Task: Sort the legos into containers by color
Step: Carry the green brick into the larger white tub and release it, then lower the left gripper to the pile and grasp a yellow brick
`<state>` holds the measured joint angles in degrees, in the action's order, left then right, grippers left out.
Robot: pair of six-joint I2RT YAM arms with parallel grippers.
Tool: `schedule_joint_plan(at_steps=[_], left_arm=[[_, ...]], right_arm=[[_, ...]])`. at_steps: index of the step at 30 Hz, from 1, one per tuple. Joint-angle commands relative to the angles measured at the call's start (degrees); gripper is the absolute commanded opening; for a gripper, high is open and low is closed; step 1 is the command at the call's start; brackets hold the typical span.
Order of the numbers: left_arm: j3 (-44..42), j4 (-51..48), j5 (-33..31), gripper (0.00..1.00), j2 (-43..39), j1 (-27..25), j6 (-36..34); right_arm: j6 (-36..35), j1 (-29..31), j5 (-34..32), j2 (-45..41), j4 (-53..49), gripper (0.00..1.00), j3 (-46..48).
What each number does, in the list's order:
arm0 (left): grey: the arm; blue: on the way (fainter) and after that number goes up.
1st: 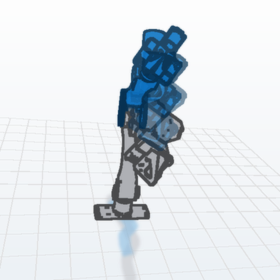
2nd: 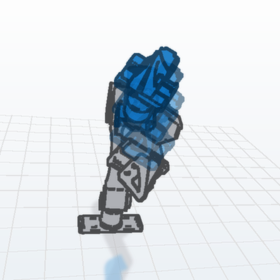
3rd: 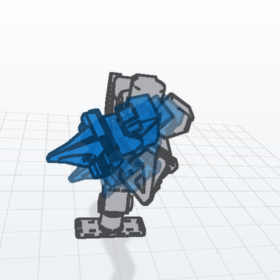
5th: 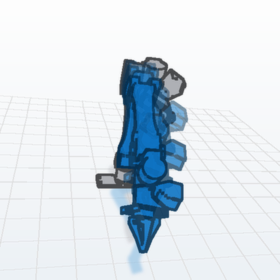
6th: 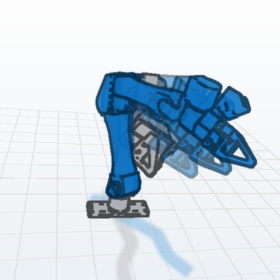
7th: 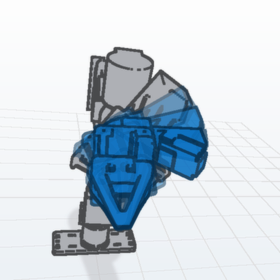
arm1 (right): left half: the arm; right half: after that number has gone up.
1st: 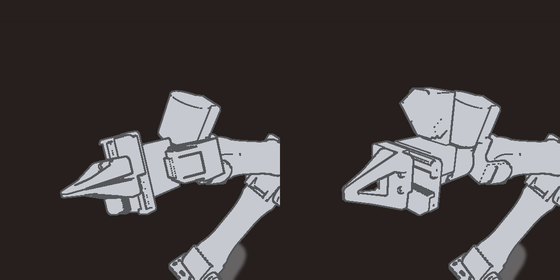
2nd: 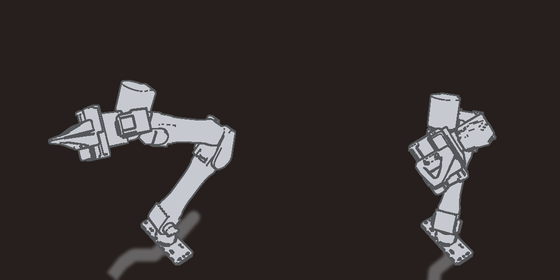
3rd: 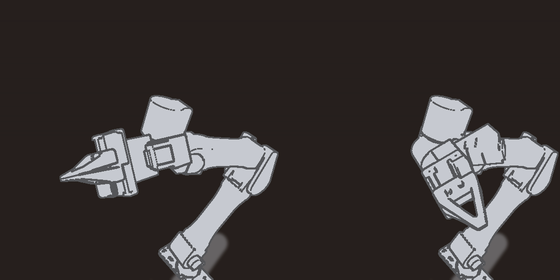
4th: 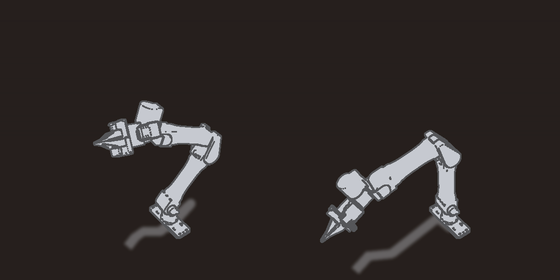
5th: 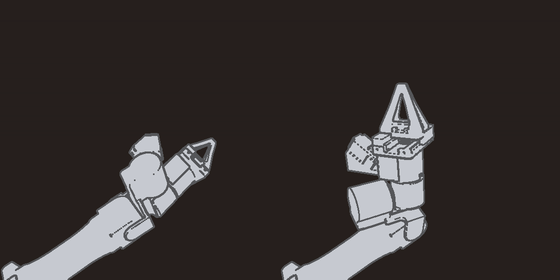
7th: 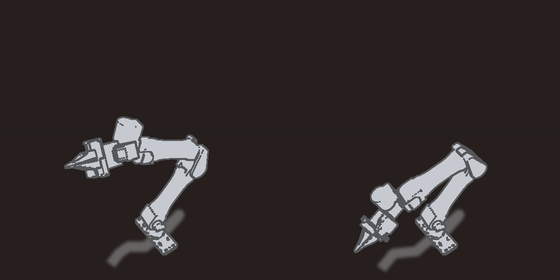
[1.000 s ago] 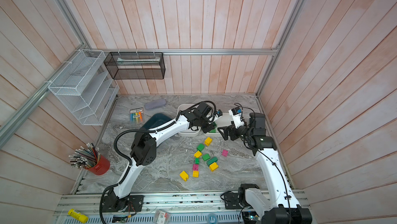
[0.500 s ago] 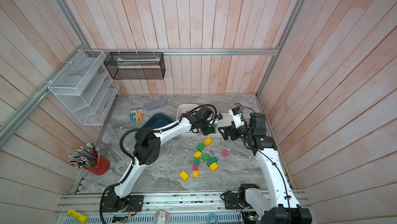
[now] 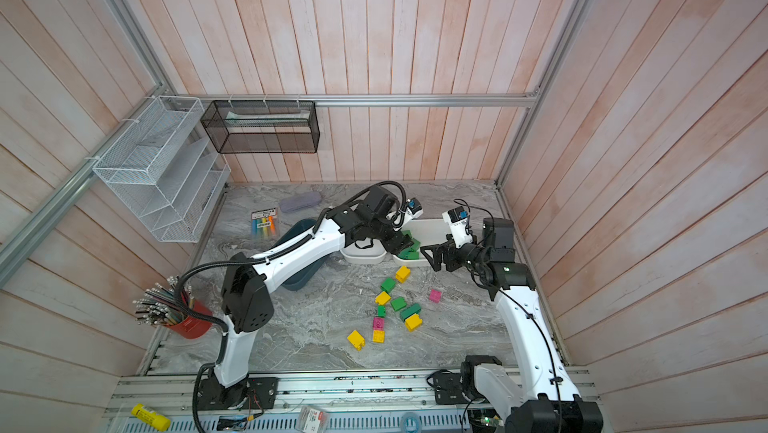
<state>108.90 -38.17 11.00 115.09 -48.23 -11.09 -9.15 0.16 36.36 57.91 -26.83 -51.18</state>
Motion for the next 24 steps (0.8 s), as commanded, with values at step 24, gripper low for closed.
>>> schedule_joint_plan(at_steps=[24], left_arm=[[-41.03,-8.23,-17.94,0.73,-21.2,-14.84,83.86]], right_arm=[[3.66,4.62,5.49,2.24,4.46,0.98,2.89]])
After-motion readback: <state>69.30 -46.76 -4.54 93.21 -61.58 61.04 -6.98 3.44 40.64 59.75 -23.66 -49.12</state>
